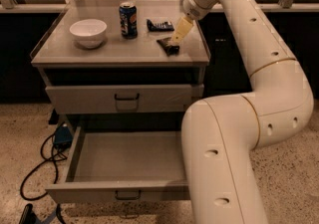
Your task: Place rxbar chocolate into middle drawer
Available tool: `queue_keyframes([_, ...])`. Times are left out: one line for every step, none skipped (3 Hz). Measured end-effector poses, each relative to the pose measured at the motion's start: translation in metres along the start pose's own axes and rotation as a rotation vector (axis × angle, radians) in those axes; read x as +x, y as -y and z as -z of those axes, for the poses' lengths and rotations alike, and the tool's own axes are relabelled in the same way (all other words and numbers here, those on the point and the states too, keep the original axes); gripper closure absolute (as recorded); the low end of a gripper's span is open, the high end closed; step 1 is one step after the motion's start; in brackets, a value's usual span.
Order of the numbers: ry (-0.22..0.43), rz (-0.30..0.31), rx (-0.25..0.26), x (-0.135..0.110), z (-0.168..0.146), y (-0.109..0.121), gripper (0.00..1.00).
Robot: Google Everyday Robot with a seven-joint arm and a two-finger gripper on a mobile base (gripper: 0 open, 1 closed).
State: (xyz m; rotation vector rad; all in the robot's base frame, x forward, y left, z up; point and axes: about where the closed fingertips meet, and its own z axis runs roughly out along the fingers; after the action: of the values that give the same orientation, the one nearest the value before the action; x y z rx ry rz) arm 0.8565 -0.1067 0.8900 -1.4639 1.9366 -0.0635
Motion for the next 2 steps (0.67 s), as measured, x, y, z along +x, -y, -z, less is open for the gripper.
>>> queue_keyframes([0.000,0.000,0.000,0.000,0.000,0.000,0.00])
queue_keyframes([0.038,-0.077,-0.026,0.010,-0.014,-0.005,0.00])
